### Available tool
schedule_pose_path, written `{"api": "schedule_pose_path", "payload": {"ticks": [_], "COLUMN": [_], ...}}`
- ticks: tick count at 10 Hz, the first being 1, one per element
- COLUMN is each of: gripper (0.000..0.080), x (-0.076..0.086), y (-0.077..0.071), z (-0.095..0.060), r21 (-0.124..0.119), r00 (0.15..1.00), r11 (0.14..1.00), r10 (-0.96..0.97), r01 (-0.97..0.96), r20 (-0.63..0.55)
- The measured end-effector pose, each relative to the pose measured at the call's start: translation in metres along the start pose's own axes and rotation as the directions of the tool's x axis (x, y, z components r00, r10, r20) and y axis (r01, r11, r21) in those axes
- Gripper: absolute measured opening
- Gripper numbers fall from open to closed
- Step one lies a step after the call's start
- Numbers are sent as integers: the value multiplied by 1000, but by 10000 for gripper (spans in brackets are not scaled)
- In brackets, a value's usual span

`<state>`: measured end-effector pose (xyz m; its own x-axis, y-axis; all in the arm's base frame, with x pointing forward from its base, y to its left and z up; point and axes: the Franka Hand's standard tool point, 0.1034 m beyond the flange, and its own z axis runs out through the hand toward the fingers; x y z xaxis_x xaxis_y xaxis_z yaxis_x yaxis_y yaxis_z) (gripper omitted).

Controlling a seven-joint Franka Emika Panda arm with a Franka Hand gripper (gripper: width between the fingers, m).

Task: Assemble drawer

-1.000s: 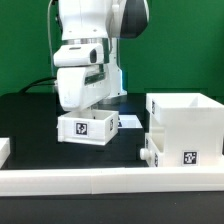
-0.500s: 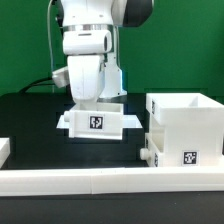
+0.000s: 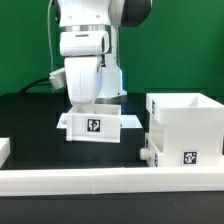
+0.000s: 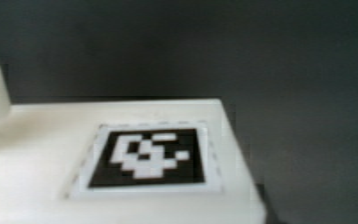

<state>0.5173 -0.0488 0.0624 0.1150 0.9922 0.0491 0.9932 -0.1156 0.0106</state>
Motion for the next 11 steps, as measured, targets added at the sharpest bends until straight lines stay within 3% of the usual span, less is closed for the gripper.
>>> {"api": "schedule_pose_path", "payload": {"ticks": [1, 2, 5, 7, 9, 11], "gripper": [41, 41, 41, 41, 41, 41], "x": [7, 11, 10, 24, 42, 42], "y": [12, 17, 15, 14, 18, 16], "z": [-2, 1, 4, 8, 6, 7], "r21": [-7, 0, 6, 15, 8, 11], "r00": [1000, 1000, 1000, 999, 993, 993], "r11": [1000, 1000, 1000, 999, 993, 993], "r10": [-11, -13, -10, -35, -116, -119], "r01": [11, 13, 10, 35, 116, 120], "r20": [-6, -12, -13, -20, -13, -12]}}
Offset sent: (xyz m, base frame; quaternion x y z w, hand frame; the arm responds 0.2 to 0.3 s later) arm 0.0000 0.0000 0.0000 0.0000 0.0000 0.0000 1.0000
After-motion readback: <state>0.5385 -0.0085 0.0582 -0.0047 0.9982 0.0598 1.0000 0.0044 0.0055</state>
